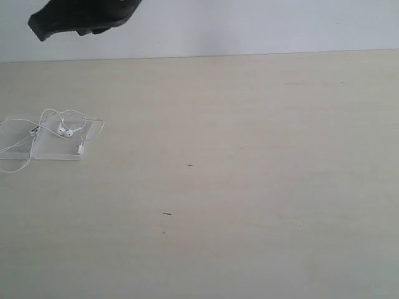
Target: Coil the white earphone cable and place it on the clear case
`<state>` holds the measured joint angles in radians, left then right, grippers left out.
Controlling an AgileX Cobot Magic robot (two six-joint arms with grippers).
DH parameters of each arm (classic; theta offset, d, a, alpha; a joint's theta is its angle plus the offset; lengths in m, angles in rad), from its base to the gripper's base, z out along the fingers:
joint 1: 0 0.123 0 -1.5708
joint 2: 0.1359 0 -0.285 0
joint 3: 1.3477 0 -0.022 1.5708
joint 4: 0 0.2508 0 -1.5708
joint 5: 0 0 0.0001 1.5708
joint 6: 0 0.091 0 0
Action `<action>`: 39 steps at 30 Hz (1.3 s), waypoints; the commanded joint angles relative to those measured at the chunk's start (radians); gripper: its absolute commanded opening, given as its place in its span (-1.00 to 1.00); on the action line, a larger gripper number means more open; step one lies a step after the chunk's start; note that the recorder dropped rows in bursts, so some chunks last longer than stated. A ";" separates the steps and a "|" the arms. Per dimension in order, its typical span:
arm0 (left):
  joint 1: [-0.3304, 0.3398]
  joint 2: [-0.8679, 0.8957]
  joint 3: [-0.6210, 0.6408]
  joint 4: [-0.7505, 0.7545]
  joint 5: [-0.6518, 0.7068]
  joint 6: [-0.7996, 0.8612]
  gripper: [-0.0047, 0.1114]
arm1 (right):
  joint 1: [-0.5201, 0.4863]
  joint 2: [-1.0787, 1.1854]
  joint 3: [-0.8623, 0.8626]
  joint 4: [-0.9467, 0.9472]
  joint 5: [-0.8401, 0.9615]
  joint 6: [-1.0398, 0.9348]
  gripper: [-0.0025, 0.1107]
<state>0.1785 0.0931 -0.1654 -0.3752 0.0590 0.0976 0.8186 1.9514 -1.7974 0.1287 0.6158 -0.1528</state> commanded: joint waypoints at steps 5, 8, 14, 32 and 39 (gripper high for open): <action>0.003 -0.003 0.002 0.006 -0.001 -0.001 -0.92 | -0.004 -0.499 0.660 -0.034 -0.449 0.096 -0.96; 0.003 -0.003 0.002 0.006 -0.001 -0.001 -0.92 | -0.004 -0.647 0.885 -0.058 -0.541 0.126 -0.96; 0.003 -0.003 0.002 0.006 -0.001 -0.001 -0.92 | -0.004 -0.868 1.232 -0.051 -0.592 0.250 -0.96; 0.003 -0.003 0.002 0.006 -0.001 -0.001 -0.92 | -0.004 -1.142 1.362 -0.051 -0.536 0.255 -0.96; 0.003 -0.003 0.002 0.006 -0.001 -0.001 -0.92 | -0.004 -1.142 1.362 -0.051 -0.536 0.255 -0.96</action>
<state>0.1785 0.0931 -0.1654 -0.3752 0.0590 0.0976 0.8186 0.8145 -0.4383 0.0833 0.0826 0.1005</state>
